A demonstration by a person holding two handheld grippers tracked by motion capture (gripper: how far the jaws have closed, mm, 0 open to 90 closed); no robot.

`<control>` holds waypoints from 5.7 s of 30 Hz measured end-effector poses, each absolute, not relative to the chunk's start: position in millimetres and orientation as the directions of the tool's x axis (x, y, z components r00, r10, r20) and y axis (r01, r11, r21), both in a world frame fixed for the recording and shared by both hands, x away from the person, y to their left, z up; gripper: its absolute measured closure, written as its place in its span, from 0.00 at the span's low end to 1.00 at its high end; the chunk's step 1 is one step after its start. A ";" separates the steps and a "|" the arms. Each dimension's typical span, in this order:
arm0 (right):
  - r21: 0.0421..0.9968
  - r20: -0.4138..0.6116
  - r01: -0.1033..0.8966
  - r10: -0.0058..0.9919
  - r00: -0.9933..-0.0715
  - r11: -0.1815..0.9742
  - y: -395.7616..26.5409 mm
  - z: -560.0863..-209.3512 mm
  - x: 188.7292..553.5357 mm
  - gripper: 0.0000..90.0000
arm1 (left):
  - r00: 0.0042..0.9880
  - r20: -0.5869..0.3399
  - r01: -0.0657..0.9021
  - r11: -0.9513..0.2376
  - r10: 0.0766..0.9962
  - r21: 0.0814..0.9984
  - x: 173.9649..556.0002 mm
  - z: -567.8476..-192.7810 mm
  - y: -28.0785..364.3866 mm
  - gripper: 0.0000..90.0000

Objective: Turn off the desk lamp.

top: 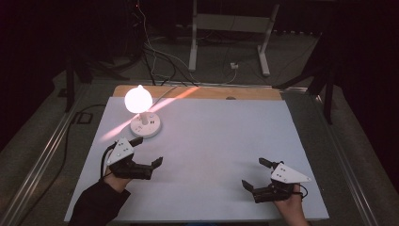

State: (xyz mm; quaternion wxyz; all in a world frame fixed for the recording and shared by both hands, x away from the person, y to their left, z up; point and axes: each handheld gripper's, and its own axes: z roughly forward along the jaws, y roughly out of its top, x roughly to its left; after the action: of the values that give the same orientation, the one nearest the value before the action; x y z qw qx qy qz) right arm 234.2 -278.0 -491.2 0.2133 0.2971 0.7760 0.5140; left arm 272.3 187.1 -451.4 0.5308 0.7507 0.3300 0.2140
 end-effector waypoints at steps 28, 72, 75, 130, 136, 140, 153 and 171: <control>0.926 0.005 0.255 0.665 -0.747 0.280 -277.9 -491.8 235.8 0.00 | 0.518 -0.063 0.373 -0.158 0.853 0.914 334.6 -473.0 180.7 0.01; 0.922 0.010 0.261 0.659 -0.752 0.284 -278.4 -492.7 237.4 0.00 | 0.415 -0.022 0.445 -0.182 0.910 0.877 379.6 -496.1 192.0 0.89; 0.922 0.015 0.265 0.660 -0.751 0.281 -278.7 -492.8 237.7 0.00 | 0.403 -0.004 0.454 -0.196 0.915 0.869 382.3 -497.7 193.0 0.95; 0.919 0.012 0.267 0.657 -0.754 0.290 -278.5 -492.9 237.2 0.00 | 0.426 0.051 0.437 -0.255 0.903 0.863 394.0 -507.9 190.6 1.00; 0.917 0.011 0.269 0.658 -0.753 0.293 -278.4 -493.1 237.2 0.00 | 0.430 0.040 0.408 -0.233 0.902 0.883 388.7 -495.6 192.2 1.00; 0.917 0.008 0.267 0.656 -0.755 0.296 -277.9 -492.9 236.9 0.00 | 0.420 0.029 0.409 -0.218 0.907 0.886 388.3 -494.4 192.9 1.00; 0.916 0.010 0.269 0.655 -0.756 0.297 -277.7 -493.6 237.6 0.00 | 0.415 0.028 0.428 -0.223 0.910 0.876 391.6 -503.0 193.5 1.00; 0.916 0.007 0.268 0.657 -0.754 0.299 -277.0 -493.5 237.4 0.00 | 0.412 0.045 0.463 -0.252 0.910 0.850 395.7 -517.8 191.4 1.00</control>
State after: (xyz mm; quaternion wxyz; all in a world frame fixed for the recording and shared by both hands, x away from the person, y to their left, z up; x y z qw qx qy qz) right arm 237.4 -277.0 -493.5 0.1891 0.2951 0.7835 0.5131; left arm 395.7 191.4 -517.8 0.3985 0.7398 0.4639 0.2805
